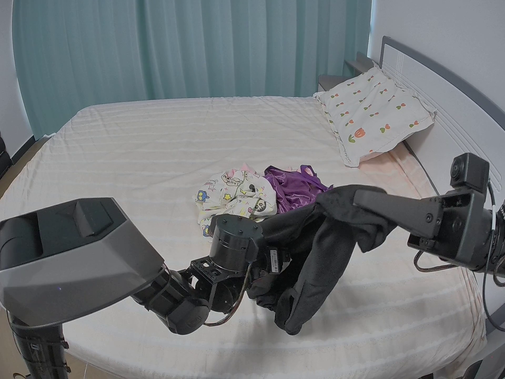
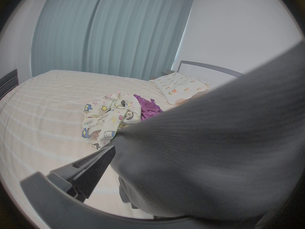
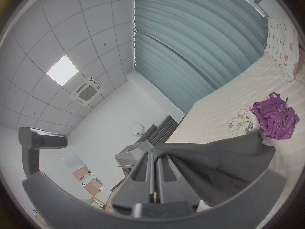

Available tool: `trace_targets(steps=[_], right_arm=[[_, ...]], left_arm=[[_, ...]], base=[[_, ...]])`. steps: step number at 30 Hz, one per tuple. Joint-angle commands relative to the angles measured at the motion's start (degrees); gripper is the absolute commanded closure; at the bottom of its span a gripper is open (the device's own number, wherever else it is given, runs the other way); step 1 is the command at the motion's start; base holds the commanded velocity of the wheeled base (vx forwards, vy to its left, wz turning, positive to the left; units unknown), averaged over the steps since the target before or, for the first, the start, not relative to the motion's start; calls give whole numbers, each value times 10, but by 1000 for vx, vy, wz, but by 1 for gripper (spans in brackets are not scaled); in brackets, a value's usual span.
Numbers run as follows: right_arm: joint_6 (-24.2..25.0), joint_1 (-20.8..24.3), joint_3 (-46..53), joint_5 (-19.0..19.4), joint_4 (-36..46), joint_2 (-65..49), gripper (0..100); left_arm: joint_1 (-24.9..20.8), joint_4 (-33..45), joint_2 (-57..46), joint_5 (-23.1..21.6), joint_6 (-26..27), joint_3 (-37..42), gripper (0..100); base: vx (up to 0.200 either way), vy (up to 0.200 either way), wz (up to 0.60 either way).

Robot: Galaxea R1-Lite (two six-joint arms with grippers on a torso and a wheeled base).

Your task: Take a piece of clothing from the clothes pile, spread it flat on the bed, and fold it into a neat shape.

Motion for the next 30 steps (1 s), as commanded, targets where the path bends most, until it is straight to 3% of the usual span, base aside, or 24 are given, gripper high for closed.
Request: trace_targets(steps=[1, 5, 11, 18, 19, 22, 27, 30], right_arm=[[1, -3, 0, 1, -2, -40, 100], [0, -11, -2, 0, -2, -48, 100], [2, -33, -4, 1, -2, -41, 100], [3, -39, 0, 12, -2, -37, 100], [3, -40, 2, 13, -2, -34, 100], [2, -50, 4, 13, -2, -20, 100], [0, -73, 13, 12, -2, 52, 100], [-5, -73, 5, 7, -6, 104, 100]], left_arm=[[29, 0, 15, 6, -8, -8, 0], [52, 1, 16, 6, -39, 1, 0], [86, 1, 38, 6, -46, 13, 0], [95, -1, 78, -1, -75, 3, 0], [96, -2, 82, -4, -75, 3, 100], [97, -4, 80, -15, -83, 5, 100], [90, -16, -6, -46, -158, 26, 100], [63, -16, -71, -47, -175, 64, 100]], base=[[0, 0, 0], [0, 0, 0], [0, 0, 0], [0, 0, 0], [0, 0, 0], [0, 0, 0], [0, 0, 0], [0, 0, 0]])
